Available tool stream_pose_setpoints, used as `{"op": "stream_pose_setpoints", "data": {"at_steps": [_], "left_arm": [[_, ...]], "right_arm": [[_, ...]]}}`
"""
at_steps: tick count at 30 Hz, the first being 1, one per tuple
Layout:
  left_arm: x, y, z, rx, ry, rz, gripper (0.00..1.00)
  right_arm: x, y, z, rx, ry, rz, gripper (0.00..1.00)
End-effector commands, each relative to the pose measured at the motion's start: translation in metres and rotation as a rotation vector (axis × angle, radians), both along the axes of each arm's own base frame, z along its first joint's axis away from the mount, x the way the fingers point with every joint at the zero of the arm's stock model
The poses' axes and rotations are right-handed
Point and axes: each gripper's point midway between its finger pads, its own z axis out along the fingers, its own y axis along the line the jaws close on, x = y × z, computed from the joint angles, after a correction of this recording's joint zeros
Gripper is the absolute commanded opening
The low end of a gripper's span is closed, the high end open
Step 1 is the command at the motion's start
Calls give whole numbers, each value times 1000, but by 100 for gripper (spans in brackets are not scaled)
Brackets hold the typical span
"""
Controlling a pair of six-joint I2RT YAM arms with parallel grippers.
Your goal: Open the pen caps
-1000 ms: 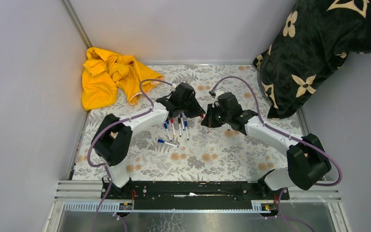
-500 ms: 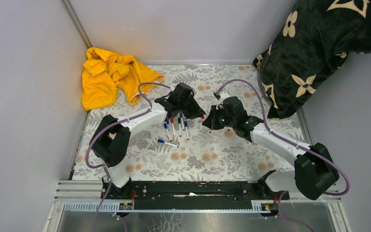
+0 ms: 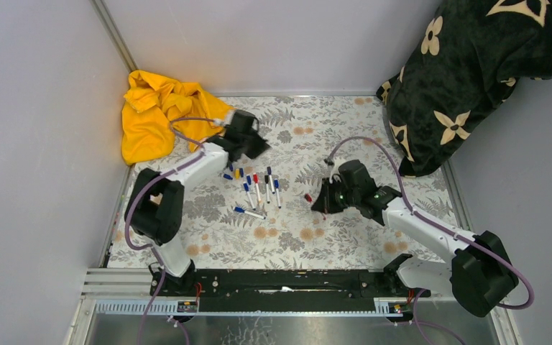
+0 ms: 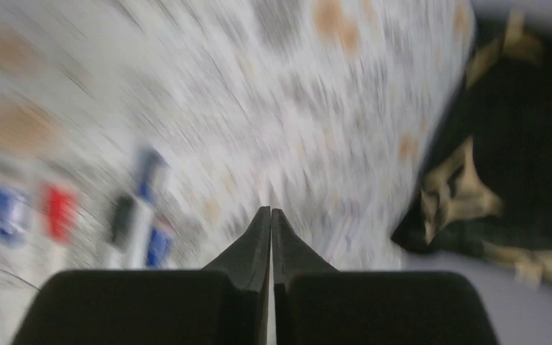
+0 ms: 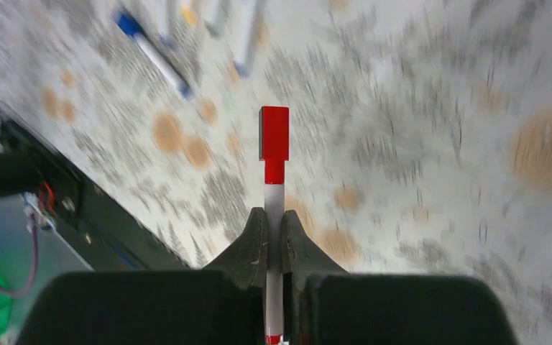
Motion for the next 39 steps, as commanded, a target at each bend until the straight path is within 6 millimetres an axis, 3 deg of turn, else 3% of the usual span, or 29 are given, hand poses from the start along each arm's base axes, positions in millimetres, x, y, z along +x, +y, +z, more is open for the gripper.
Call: {"op": "stream_pose_setpoints", "data": {"at_steps": [1,9,13,17,20,24,31,39], "left_arm": [[55,89,2,139,-95,314,0],[52,64,4,60,-79,202,0],[34,43,4,20,-54,99,32],[16,24,5,-49,-47,6,52],[3,8,6,-83,-44,-60,60],[-12,-16,9,-145,-36,-138,61],[-37,-45,9,-232,6,-226,53],[-55,-47,-2,-239,61,-262,52]], "right_arm": [[-55,-23,-34,-88,211,43,0],[-43,-25,-28,-104,164,17,0],[-26,-18,-17,-113,122,13,0],[-7,-6,-5,-95,89,13,0],[6,3,2,-86,70,16,0],[21,13,8,-77,47,15,0],[44,23,16,-53,4,-4,0],[66,27,24,-46,-24,-22,0]]}}
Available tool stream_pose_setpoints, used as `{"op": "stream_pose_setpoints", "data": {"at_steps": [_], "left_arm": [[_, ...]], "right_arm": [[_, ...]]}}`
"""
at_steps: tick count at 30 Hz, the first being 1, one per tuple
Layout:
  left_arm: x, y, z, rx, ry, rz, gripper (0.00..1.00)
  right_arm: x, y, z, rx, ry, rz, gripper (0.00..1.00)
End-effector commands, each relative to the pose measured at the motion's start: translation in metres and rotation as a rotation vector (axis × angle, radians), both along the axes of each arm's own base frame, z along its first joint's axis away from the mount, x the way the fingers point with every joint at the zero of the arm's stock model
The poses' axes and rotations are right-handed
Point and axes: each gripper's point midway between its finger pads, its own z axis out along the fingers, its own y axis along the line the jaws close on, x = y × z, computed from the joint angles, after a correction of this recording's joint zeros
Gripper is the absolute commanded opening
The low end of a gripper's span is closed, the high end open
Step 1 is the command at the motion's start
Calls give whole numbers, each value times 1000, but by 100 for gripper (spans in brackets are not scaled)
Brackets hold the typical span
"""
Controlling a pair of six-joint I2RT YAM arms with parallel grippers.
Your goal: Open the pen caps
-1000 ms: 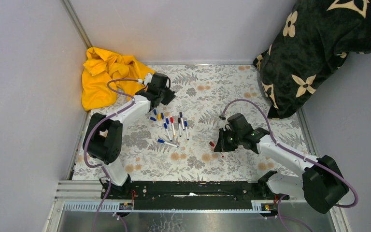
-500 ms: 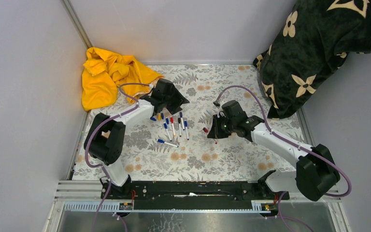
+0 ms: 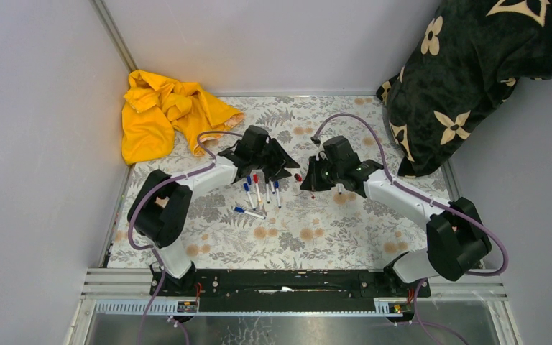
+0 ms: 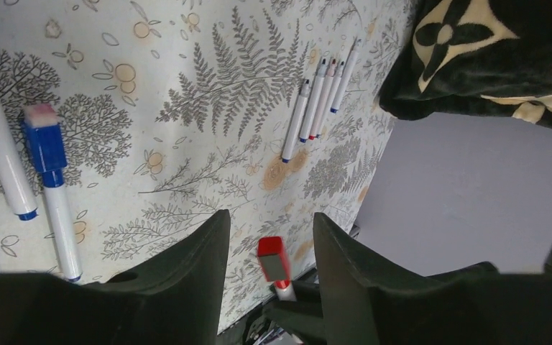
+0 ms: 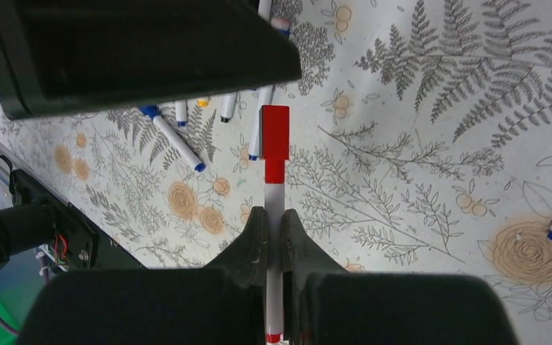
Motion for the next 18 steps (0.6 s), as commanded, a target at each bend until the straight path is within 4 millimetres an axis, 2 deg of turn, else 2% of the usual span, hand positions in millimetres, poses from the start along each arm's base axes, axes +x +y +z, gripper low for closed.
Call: {"op": "stream_pose_setpoints", "data": {"at_steps": [1,9,18], "left_arm": [[-8,-4,7,-45,-5,-32,52],[-10,-13,16,-76,7,-45,53],[-11,-24,16,-92,31,-48,50]], "right_arm": [[28,8,25,32,-97,-10,0],[38,15,20,41,-96,-13,0],[46,22,25,59,-112,-12,0]]}}
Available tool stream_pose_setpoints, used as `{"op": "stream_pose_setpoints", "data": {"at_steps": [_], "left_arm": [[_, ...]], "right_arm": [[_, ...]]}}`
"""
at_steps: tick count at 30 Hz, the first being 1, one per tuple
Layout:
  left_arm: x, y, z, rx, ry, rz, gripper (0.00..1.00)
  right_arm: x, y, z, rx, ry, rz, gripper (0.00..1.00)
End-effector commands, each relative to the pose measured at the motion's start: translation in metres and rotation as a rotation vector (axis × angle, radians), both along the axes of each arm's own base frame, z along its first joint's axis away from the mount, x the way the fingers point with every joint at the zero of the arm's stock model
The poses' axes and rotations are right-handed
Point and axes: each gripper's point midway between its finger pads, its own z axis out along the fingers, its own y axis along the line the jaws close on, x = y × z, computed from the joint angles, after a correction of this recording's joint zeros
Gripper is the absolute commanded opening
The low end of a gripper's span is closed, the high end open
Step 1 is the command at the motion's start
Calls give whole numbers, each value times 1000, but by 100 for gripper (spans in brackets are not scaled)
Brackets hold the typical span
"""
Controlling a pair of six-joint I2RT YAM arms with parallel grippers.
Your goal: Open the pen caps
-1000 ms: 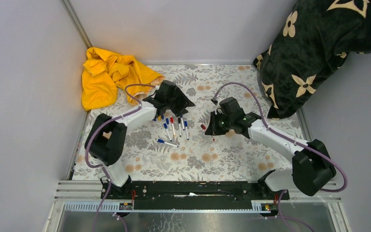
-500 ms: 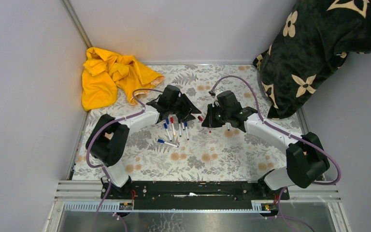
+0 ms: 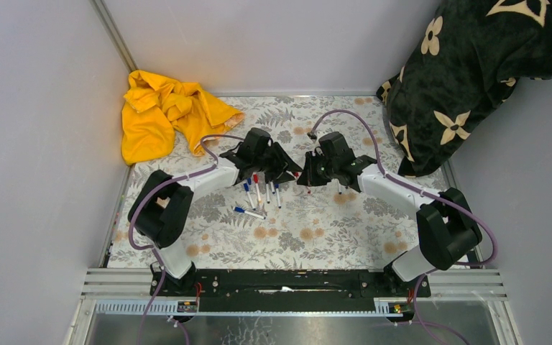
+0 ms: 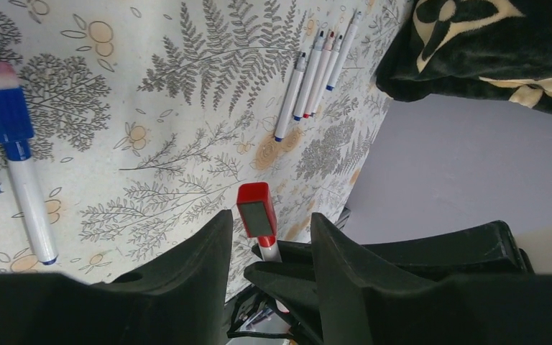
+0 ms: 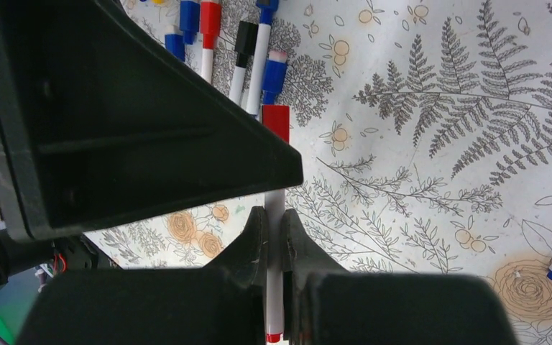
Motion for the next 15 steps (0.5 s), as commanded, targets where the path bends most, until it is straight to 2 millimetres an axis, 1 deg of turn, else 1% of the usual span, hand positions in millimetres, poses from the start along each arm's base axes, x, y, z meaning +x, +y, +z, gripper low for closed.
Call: {"op": "stream_pose_setpoints", "data": {"at_steps": [1,6,9,15], "left_arm": [[7,-15,19,-59,-30,-14,49],[9,-18,13,-44,-12,-5,48],[10,-17,9,-36,1,10,44],[15,-15,8,-23,3,37,37]], "right_arm": [[25,13,30,57,-102,2,0],[25,15,33,67,-106,5,0],[25,14,33,64,-107,5,0],[18,11,29,61,-95,11,0]]}}
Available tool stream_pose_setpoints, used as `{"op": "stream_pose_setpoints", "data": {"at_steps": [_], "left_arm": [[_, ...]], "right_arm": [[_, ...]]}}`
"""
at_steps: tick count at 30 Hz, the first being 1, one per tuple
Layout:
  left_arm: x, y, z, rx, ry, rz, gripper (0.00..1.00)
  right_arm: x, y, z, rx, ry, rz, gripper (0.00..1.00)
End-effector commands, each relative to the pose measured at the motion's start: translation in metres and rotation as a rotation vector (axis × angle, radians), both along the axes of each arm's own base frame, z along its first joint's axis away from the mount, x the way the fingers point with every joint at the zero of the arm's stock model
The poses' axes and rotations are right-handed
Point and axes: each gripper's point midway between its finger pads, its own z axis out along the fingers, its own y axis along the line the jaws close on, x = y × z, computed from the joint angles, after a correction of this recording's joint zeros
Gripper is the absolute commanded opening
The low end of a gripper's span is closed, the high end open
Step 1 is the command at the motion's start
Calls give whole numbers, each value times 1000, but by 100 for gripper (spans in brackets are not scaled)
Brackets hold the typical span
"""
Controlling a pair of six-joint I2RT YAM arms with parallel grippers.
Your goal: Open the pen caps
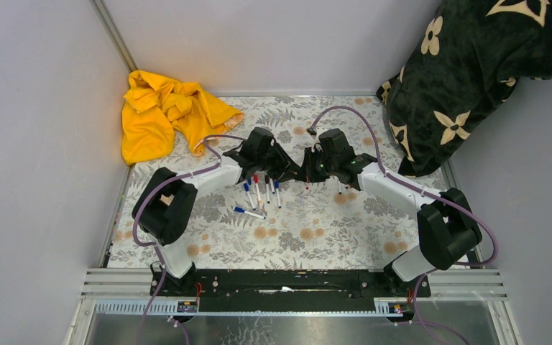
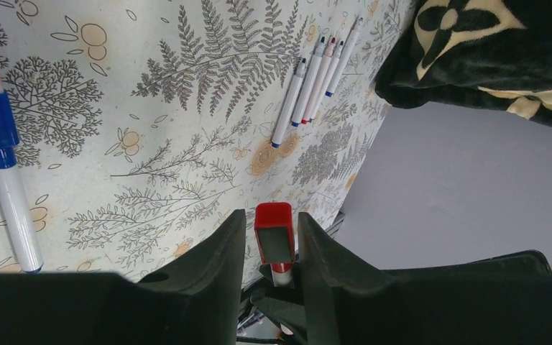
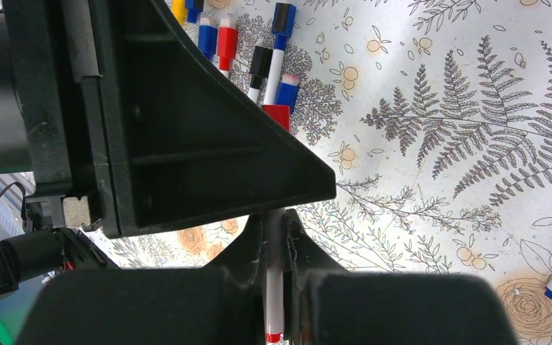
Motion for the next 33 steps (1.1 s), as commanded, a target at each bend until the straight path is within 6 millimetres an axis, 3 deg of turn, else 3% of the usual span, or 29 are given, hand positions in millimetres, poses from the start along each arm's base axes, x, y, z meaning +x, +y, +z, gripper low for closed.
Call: {"op": "stream_pose_setpoints", "data": {"at_steps": [1,6,10,11,20,25,33], "left_arm": [[12,-6,11,-15,-29,26,36],[16,-5,15,-8,-38,44,27],[18,-4,17,-7,-49,54,2],[18,-3,16,-4,-49,57,0],[34,15,17,91,-100,141,0],[61,42,5,123,-94,248,0],[89,63,1,142,-100,356,0]], "right_arm": [[7,4,15,31,-50,11,0],[1,2,9,30,-32,18,0],[-3,2,4,30,-20,23,0],[-3,2,3,31,-19,23,0],[-14,-5,-10,15,6,25,0],[-33,-21,-23,-8,33,3,0],[-63,-39,-43,-7,82,-28,0]]}}
